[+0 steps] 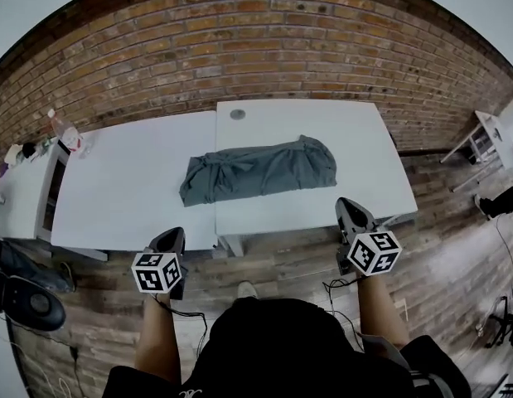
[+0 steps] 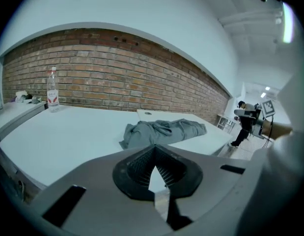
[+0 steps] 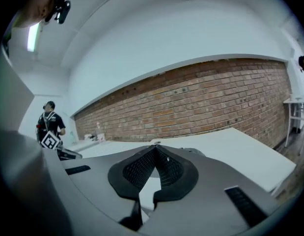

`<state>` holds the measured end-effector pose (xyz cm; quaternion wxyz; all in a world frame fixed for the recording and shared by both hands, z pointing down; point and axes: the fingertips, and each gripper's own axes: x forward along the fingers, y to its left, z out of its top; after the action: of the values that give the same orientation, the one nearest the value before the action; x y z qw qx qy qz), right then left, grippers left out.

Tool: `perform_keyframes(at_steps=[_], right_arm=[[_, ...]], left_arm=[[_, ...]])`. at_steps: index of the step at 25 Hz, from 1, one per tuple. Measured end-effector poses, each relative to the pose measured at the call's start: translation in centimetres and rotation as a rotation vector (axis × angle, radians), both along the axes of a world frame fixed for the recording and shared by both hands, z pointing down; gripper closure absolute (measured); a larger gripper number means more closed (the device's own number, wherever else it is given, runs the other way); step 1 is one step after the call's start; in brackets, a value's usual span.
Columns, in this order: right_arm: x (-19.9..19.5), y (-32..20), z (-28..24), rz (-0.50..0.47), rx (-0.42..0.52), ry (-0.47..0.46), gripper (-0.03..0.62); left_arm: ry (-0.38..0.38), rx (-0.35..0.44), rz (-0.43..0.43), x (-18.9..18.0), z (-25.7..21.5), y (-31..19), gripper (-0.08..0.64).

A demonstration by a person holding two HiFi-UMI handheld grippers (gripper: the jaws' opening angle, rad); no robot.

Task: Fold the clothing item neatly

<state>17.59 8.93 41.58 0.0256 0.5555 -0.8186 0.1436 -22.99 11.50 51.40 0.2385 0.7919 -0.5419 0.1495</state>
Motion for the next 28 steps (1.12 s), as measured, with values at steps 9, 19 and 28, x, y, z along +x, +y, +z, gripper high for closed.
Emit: perform_keyframes(at_steps=[9,19,28], right_arm=[[6.3,18.6,2.9,-0.073,0.009,0.064,0.591],[8.1,32.0,2.8,-0.180,-0.031,0.079,0.591],[9.5,40.0,3.6,-0.145,-0.079,0.030,0.591]], left_arm=[[0.047,-0.013,-0.013,8.8,0.1,15.6,0.561],[-0.092,-0.001,-0.013,12.9,-1.7,34.3,0.561],[-0.096,-0.007,0.068,14.7,-1.4,42.3,0.561]])
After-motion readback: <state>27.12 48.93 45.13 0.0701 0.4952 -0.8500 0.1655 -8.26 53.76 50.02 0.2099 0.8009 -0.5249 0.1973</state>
